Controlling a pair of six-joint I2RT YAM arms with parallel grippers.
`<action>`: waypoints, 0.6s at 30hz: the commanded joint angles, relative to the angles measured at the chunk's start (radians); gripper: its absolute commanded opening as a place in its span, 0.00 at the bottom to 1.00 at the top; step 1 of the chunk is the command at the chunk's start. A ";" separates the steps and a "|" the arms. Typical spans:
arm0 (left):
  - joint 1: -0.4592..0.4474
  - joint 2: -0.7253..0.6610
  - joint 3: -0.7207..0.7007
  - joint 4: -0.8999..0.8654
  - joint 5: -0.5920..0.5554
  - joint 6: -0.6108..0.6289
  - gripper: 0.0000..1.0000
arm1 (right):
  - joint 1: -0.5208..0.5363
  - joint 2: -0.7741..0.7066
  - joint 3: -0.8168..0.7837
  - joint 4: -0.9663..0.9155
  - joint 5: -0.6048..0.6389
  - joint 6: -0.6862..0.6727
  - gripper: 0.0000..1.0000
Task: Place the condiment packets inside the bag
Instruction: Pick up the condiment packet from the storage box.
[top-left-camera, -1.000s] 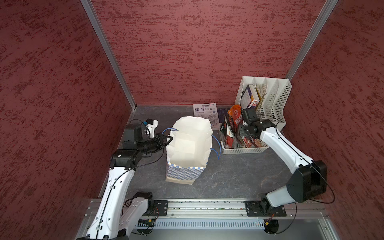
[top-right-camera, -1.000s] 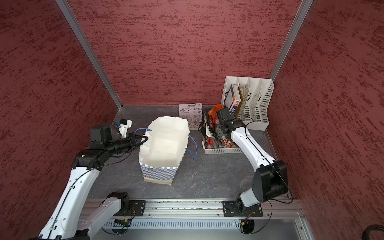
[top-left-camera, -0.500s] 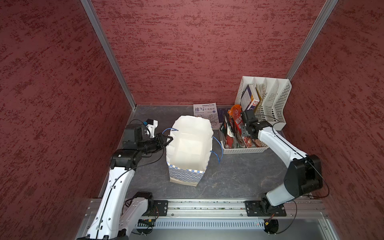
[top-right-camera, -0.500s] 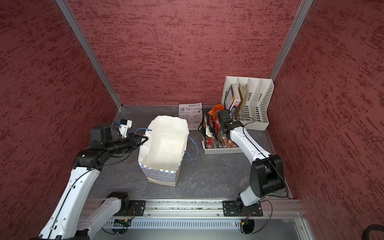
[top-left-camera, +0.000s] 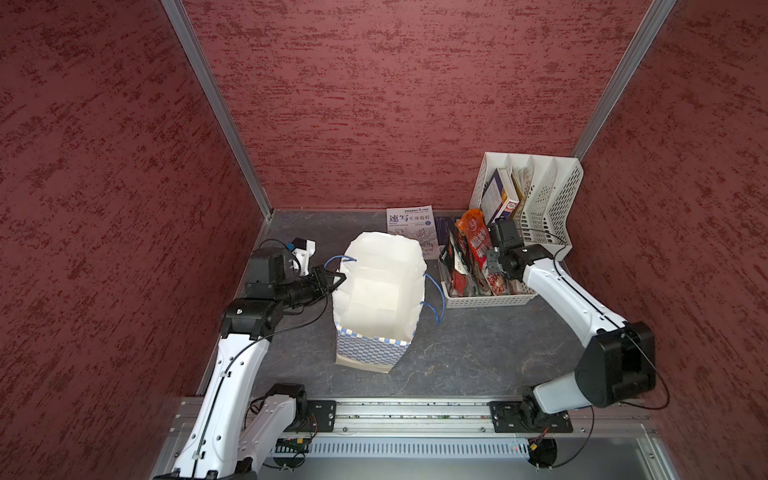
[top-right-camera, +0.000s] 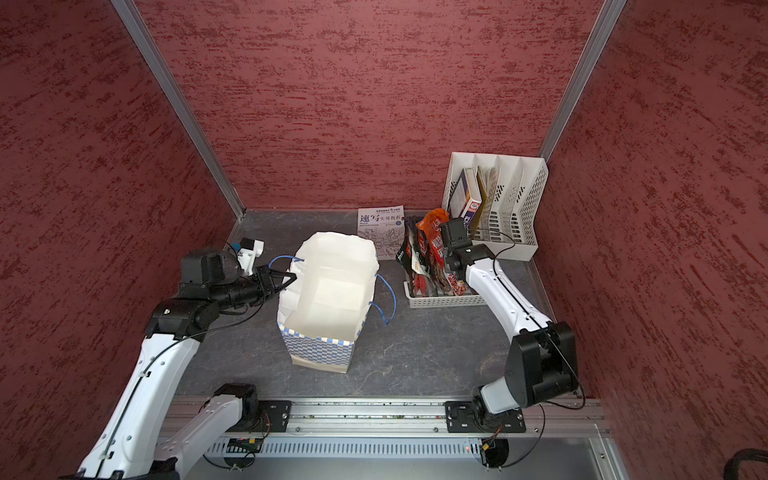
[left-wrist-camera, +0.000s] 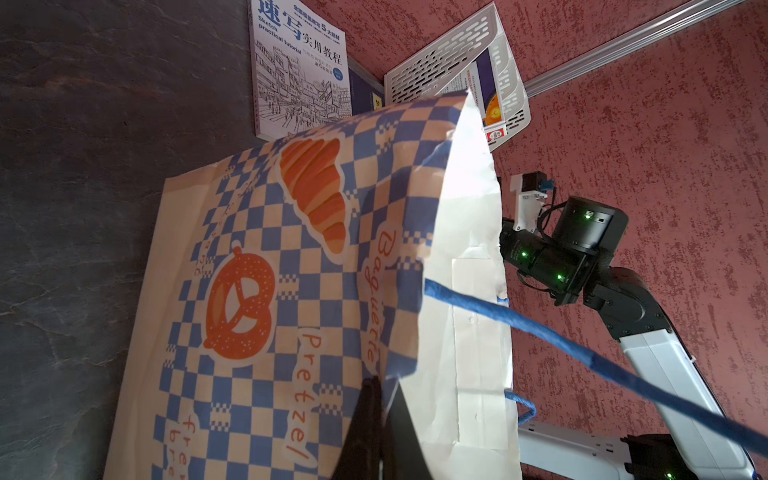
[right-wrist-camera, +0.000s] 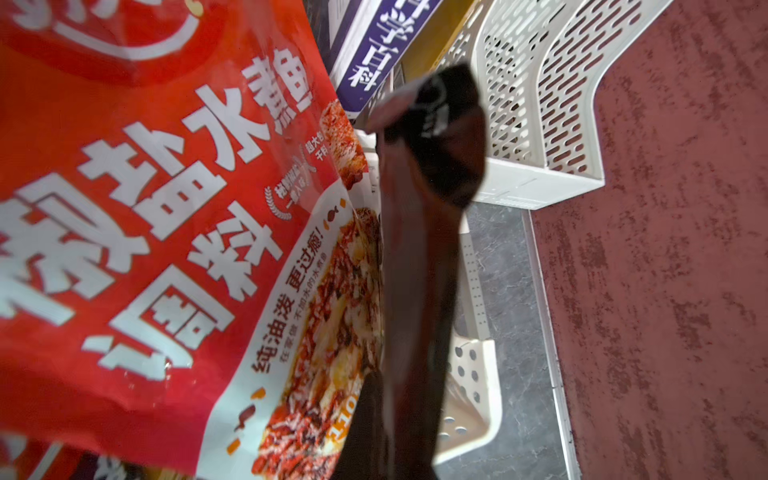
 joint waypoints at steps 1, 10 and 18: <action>0.006 -0.011 -0.005 0.042 0.005 -0.008 0.00 | -0.011 -0.081 0.012 0.027 -0.086 -0.055 0.00; 0.006 -0.022 -0.030 0.064 0.007 -0.026 0.00 | -0.034 -0.182 0.124 -0.009 -0.214 -0.164 0.00; 0.006 -0.026 -0.031 0.069 -0.002 -0.028 0.00 | -0.033 -0.188 0.163 -0.027 -0.153 -0.219 0.00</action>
